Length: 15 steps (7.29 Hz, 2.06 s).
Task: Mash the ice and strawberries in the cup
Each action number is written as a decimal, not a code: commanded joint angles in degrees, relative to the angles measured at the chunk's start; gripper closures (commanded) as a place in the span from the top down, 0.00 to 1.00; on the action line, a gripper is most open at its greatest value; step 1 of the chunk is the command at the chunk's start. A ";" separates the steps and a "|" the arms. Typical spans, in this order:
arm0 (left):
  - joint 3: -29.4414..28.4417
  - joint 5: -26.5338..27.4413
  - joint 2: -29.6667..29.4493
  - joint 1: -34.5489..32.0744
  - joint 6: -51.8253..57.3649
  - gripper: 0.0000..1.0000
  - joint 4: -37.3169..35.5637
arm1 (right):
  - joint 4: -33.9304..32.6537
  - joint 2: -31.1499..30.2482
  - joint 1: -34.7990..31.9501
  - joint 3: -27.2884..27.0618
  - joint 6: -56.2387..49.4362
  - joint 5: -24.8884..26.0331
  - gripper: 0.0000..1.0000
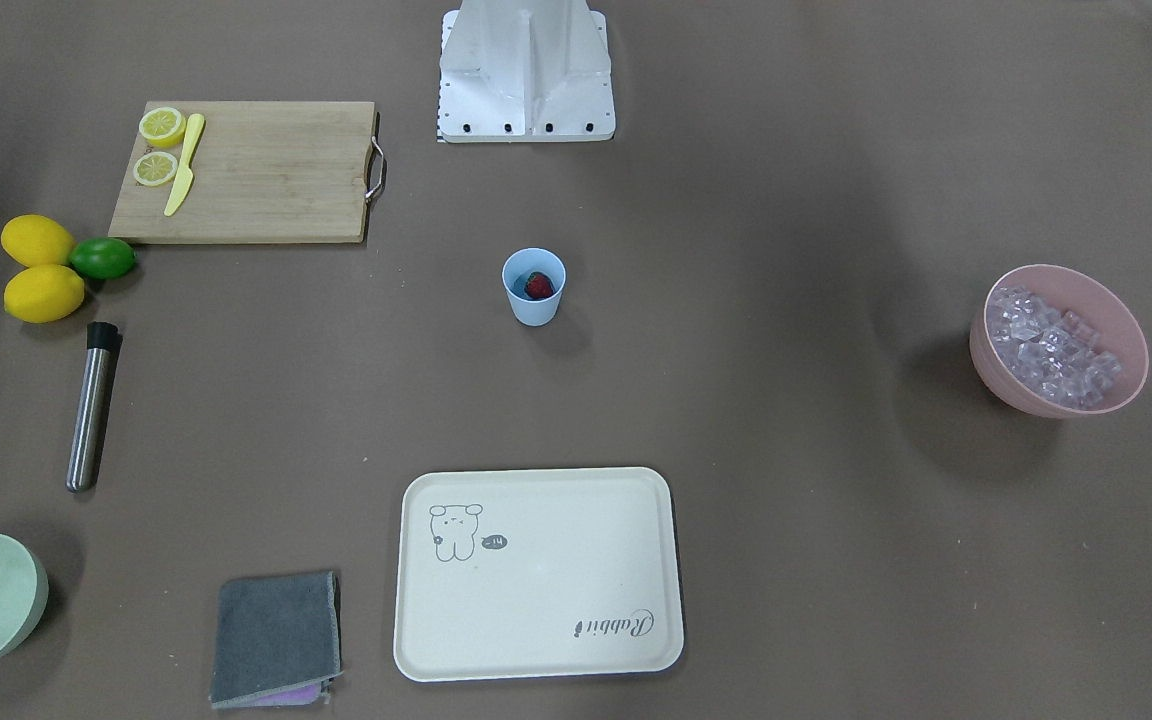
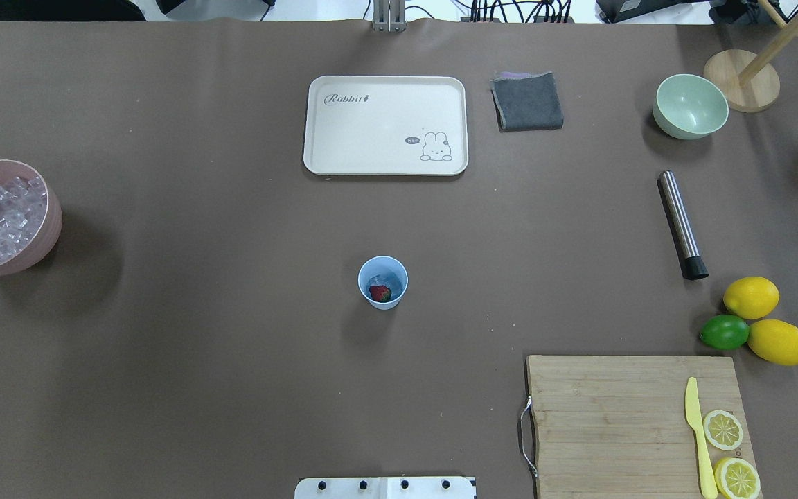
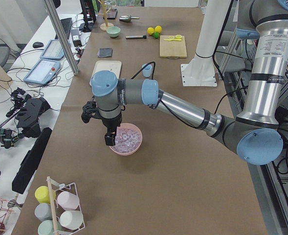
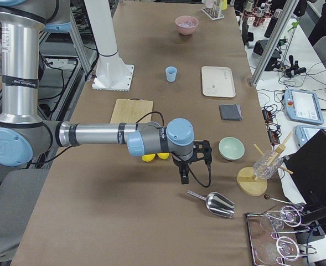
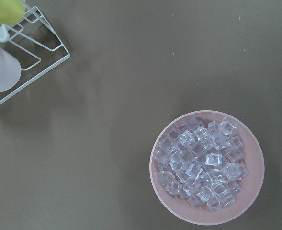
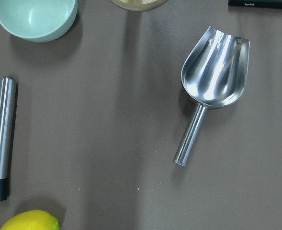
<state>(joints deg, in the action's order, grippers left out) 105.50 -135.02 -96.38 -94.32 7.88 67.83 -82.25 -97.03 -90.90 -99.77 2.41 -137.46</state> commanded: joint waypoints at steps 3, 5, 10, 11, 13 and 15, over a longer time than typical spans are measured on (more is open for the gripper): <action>-3.81 1.94 5.31 1.33 -3.13 0.97 12.39 | -0.01 -2.29 -0.86 -1.13 -0.39 0.52 1.00; -1.97 2.12 8.38 1.06 -3.31 0.97 12.68 | 0.08 -3.60 -0.77 -1.21 -1.87 0.79 1.00; -2.92 2.21 10.69 1.33 -3.14 0.97 12.68 | -0.01 -4.66 -0.85 -1.21 -3.38 2.20 1.00; -3.19 2.21 10.69 1.33 -3.13 0.97 12.76 | -0.01 -4.66 -0.77 -1.13 -4.25 2.37 1.00; -3.20 2.21 11.73 1.33 -3.05 0.97 13.11 | -0.01 -4.84 -0.15 -1.13 -5.13 2.55 1.00; -3.28 2.21 11.83 1.33 -3.13 0.97 13.56 | -0.10 -4.84 -0.15 -1.04 -5.66 2.64 1.00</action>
<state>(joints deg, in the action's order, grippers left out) 102.28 -132.80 -84.71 -92.99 4.77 81.19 -82.29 -101.83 -91.18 -100.88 -2.82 -134.90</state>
